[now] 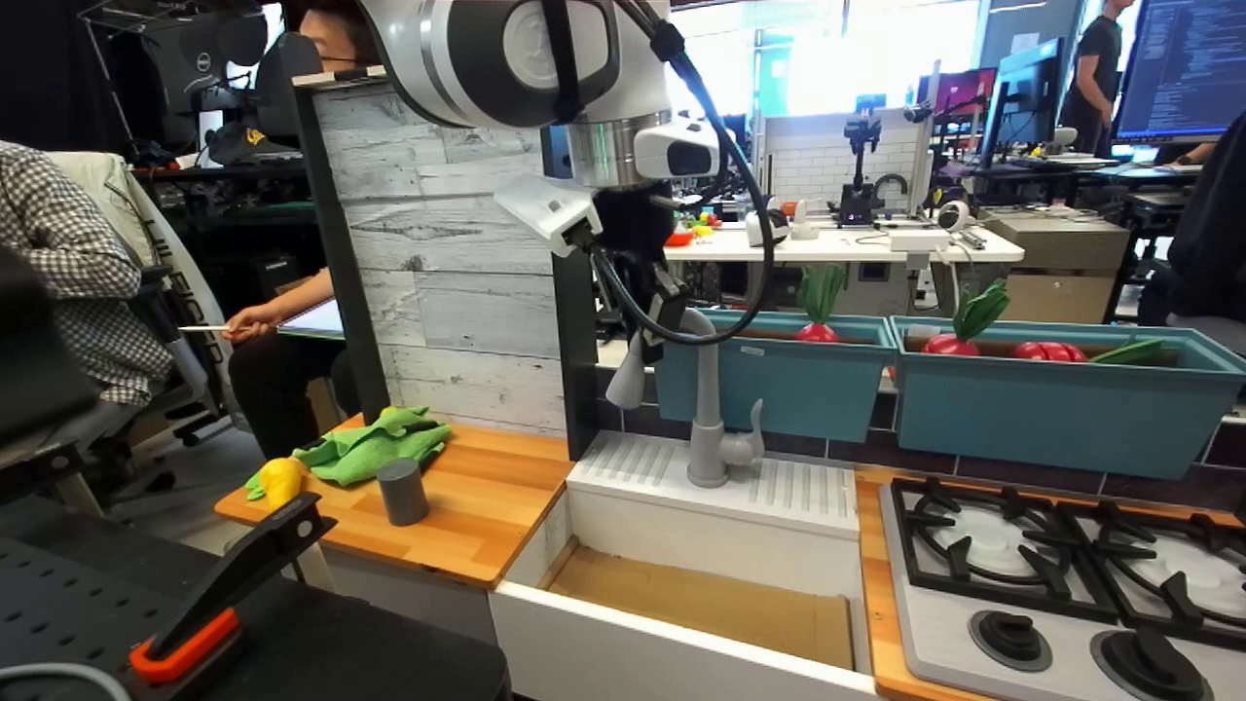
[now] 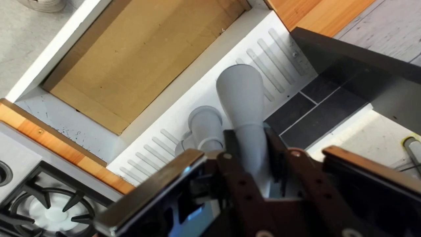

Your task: Move the faucet of the sink slightly to the right. Move the green towel to the right and to the left.

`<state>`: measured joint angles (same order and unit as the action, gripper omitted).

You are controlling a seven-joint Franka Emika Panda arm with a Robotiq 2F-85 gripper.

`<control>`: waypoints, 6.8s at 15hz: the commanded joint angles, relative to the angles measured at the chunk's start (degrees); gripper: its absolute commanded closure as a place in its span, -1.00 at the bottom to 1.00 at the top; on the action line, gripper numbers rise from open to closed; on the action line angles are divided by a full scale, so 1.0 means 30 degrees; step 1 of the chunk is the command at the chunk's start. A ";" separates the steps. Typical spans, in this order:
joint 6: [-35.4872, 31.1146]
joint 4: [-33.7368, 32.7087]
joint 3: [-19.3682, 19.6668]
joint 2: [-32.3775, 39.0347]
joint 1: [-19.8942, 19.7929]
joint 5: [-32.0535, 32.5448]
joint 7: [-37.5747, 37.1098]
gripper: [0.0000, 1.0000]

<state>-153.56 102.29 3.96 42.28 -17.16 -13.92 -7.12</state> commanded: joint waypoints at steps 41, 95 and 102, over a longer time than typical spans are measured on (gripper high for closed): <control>0.4447 0.5846 0.0067 -0.6247 0.3255 0.2573 0.2656 -1.00; -0.0793 0.1433 -0.2135 0.1159 0.7610 0.2933 0.0957 0.98; -0.0650 0.4133 -0.1438 -0.1473 0.6874 0.3100 0.1209 0.98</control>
<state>-155.06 110.05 -1.08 42.23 4.57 -5.86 -3.90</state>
